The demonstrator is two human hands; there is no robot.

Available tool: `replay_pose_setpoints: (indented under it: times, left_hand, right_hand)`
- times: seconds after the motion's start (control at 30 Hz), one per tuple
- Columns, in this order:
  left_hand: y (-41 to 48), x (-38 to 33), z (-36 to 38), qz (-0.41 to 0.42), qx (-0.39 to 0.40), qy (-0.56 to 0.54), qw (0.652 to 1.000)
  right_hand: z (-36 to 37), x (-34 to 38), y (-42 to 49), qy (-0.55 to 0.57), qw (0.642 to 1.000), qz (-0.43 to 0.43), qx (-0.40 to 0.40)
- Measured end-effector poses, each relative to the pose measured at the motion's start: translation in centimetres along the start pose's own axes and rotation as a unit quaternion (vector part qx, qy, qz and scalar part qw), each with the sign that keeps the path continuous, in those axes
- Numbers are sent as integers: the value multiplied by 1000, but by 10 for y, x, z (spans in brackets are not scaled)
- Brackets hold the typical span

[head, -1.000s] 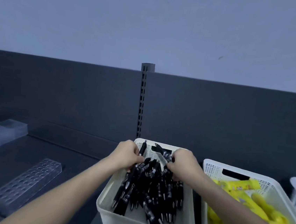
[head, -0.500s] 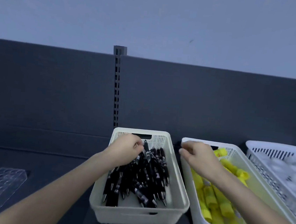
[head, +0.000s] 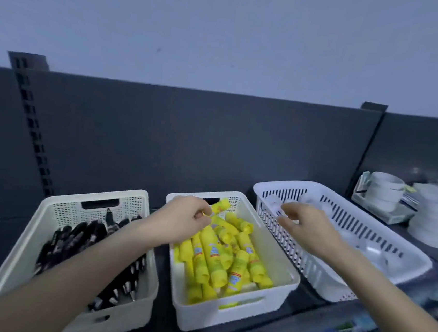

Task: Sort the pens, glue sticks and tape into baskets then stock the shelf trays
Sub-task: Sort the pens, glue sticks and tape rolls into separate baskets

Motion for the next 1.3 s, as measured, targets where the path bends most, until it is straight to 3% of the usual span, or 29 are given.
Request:
replay_pose_setpoints:
  times: [0.17, 0.23, 0.3, 0.4, 0.47, 0.6, 0.73, 0.83, 0.93, 1.0, 1.13, 1.17, 1.3]
  left_hand:
    - [37, -60, 25, 12, 3, 20, 1000]
    - [55, -86, 40, 9, 7, 28, 1000]
    - [74, -115, 57, 5, 11, 43, 999]
    - [96, -160, 82, 18, 39, 76, 996]
    - [103, -189, 105, 64, 97, 109, 987]
    - [99, -212, 162, 91, 272, 160, 945]
    - [102, -211, 187, 131, 275, 300, 904]
    - [108, -209, 195, 139, 265, 329, 896]
    - [123, -197, 187, 98, 261, 317, 907]
    - [136, -186, 177, 62, 243, 288, 924]
    - [152, -171, 167, -3, 262, 191, 946]
    - [156, -169, 162, -14, 261, 166, 951]
    - [180, -163, 140, -2, 180, 121, 976]
  right_hand:
    - [-48, -86, 8, 3, 999, 38, 6]
    - [-59, -124, 14, -19, 997, 50, 50]
    - [-56, -159, 13, -34, 985, 51, 162]
    - [-32, -197, -6, -112, 926, 35, 358]
    - [-20, -208, -8, -215, 893, -34, 394]
    - [-5, -209, 6, -279, 873, -111, 385]
    - [4, -180, 22, -269, 884, -248, 291]
    - [0, -176, 54, -221, 918, -243, 221]
    - [-19, -172, 75, -174, 939, -233, 184]
    - [-30, -168, 66, -101, 944, -229, 216]
    - [-18, -160, 12, -91, 872, -292, 381]
    - [-16, -165, 12, -93, 871, -284, 390]
    - [-32, -193, 68, -26, 938, -175, 299]
Point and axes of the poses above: each hand's wrist, its own y-axis towards the middle knuckle, its own z-axis out of the palm, x = y × z, the point moved 9 cm from there along y, towards the middle knuckle, and after that the axes turned 12 degrees about y, right-handed, at the moved point
